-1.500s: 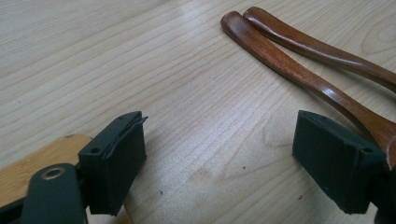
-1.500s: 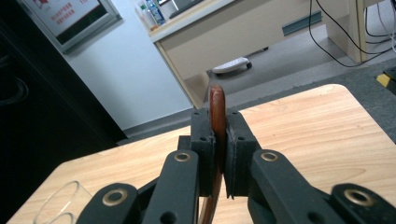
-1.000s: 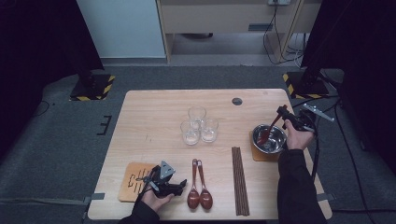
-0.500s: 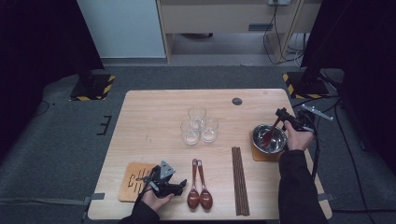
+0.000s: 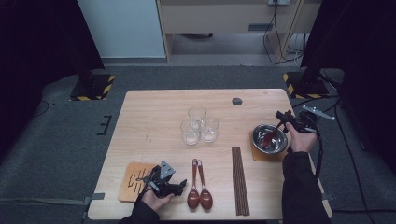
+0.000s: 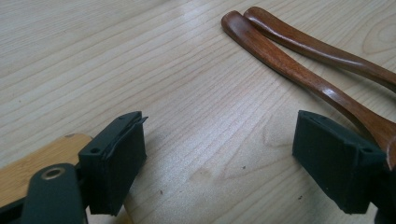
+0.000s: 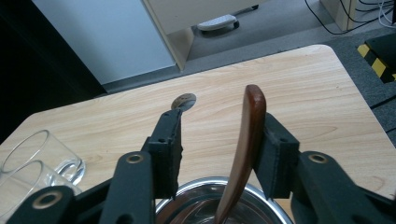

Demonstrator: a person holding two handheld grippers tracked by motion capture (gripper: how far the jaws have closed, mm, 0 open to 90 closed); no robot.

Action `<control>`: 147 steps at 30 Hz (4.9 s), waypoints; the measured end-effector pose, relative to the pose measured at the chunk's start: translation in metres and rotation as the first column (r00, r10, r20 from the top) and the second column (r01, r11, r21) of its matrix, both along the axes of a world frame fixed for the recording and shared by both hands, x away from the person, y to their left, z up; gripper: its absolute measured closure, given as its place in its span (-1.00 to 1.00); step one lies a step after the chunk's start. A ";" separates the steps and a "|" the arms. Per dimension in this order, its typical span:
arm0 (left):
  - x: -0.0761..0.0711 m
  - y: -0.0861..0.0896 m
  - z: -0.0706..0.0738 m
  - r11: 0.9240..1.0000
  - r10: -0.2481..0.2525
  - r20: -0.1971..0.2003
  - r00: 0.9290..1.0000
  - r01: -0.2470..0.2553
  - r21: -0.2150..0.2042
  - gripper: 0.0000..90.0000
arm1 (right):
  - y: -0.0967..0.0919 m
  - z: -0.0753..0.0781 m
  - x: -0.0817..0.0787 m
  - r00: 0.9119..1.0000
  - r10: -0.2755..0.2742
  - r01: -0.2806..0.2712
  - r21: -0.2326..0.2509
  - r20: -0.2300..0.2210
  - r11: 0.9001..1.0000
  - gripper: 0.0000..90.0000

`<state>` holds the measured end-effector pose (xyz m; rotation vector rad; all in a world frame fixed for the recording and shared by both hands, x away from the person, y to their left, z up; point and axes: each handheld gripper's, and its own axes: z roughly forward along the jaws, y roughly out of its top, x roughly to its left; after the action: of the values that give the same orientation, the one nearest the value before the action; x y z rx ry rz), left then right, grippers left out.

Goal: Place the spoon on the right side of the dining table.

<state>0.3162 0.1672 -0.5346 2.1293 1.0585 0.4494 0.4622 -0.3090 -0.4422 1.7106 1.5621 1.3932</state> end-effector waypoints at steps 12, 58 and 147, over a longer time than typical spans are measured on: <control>0.000 0.000 0.000 1.000 0.001 0.000 1.000 -0.001 0.000 -0.65 | -0.011 -0.010 -0.005 0.999 0.000 0.000 -0.014 -0.036 1.000 0.01; 0.000 -0.002 -0.001 1.000 0.012 -0.004 1.000 -0.012 0.001 -0.72 | -0.027 -0.048 -0.026 0.986 0.071 -0.081 -0.063 -0.151 0.995 -0.24; 0.000 -0.002 -0.001 1.000 0.009 -0.004 1.000 -0.009 0.001 -0.72 | -0.018 -0.037 -0.020 0.983 0.111 -0.137 -0.187 -0.144 0.973 -0.30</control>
<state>0.3161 0.1657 -0.5352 2.1281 1.0702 0.4505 0.4419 -0.3269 -0.4791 1.6389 1.8421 1.1570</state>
